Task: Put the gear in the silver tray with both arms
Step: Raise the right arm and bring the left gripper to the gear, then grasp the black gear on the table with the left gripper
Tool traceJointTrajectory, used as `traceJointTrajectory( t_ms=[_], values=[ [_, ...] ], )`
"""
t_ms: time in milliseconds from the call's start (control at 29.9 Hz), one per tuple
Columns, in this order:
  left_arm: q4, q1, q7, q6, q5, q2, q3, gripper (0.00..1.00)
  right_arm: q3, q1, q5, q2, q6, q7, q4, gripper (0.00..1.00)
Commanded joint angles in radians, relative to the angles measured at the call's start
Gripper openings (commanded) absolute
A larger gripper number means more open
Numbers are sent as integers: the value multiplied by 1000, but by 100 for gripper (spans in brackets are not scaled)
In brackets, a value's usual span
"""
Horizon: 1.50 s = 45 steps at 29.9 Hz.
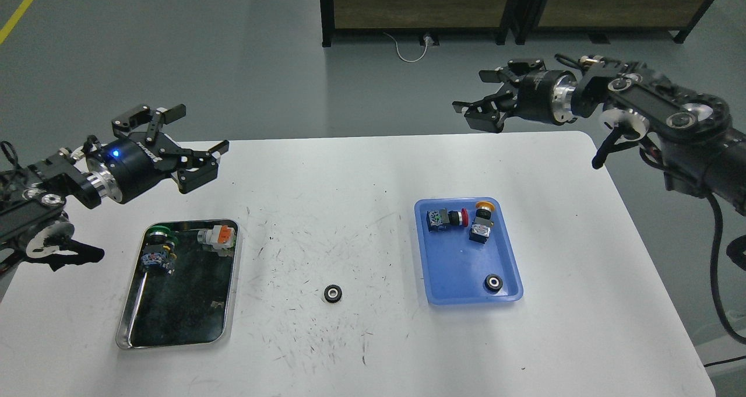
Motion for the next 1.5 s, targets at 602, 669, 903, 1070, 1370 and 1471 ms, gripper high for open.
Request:
traceJointTrajectory(
  t_ms=[602, 669, 903, 1070, 1370, 1471],
  values=[
    [113, 124, 12, 91, 136, -401, 211, 98, 43, 23, 56, -43, -100, -35, -67, 88],
    [137, 135, 6, 93, 136, -400, 211, 98, 43, 20, 56, -42, -100, -35, -68, 88],
    [144, 185, -29, 108, 135, -392, 211, 98, 43, 14, 56, -39, -106, -35, -67, 88],
    [147, 213, -29, 137, 136, -392, 213, 98, 43, 13, 56, -34, -108, -35, -68, 88],
    [183, 234, -40, 157, 136, -400, 213, 98, 41, 13, 56, -33, -111, -35, -68, 88],
    [196, 242, -41, 157, 135, -400, 214, 98, 41, 11, 56, -31, -111, -35, -68, 88]
  ],
)
